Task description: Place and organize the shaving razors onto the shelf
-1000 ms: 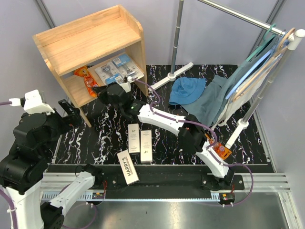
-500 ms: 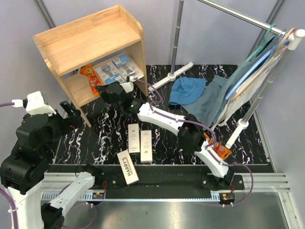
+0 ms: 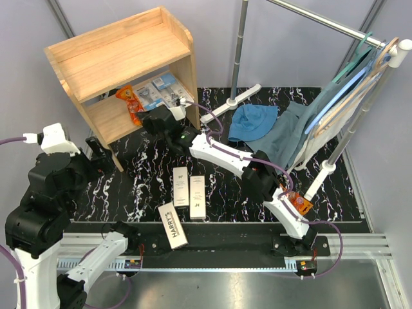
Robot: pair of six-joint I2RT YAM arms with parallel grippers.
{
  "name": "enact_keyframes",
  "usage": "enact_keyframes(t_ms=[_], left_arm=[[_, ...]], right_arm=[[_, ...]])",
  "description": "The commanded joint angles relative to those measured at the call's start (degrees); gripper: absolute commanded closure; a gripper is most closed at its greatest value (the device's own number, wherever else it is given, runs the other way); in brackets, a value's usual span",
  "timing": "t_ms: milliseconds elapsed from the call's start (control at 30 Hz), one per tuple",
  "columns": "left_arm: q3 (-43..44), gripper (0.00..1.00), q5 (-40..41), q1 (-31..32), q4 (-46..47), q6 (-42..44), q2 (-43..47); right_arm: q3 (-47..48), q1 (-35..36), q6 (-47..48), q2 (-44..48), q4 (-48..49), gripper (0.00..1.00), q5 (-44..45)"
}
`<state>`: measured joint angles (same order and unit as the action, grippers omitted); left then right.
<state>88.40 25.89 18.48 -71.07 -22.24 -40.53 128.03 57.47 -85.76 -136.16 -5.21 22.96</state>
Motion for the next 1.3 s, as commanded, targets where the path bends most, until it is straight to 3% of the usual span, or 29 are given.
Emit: enact_keyframes(t_ms=[0, 133, 233, 267, 400, 667, 1267], left_arm=[[-0.42, 0.01, -0.58, -0.02, 1.9, 0.79, 0.54], [-0.77, 0.01, -0.93, -0.02, 1.99, 0.71, 0.63], [-0.95, 0.01, -1.1, -0.02, 2.07, 0.79, 0.81], [-0.86, 0.01, -1.1, -0.02, 2.07, 0.79, 0.89], [-1.04, 0.01, -1.28, -0.02, 2.07, 0.88, 0.98], [-1.3, 0.01, -1.54, -0.02, 2.25, 1.23, 1.07], [-4.38, 0.01, -2.95, -0.02, 3.65, 1.15, 1.25]], right_arm=[[4.42, 0.1, 2.43, -1.56, 0.12, 0.76, -2.3], [3.99, 0.1, 1.47, -1.57, -0.06, 0.75, -2.75], [3.19, 0.1, 1.55, -1.04, -0.06, 0.68, -2.57], [2.93, 0.1, 1.38, -0.87, -0.15, 0.57, -2.92], [2.4, 0.01, 1.56, -0.25, -0.15, 0.45, -3.89], [1.09, 0.09, 1.47, 1.15, -0.06, 0.39, -6.79], [-13.58, 0.18, 3.67, 12.58, 2.56, 0.28, -13.99]])
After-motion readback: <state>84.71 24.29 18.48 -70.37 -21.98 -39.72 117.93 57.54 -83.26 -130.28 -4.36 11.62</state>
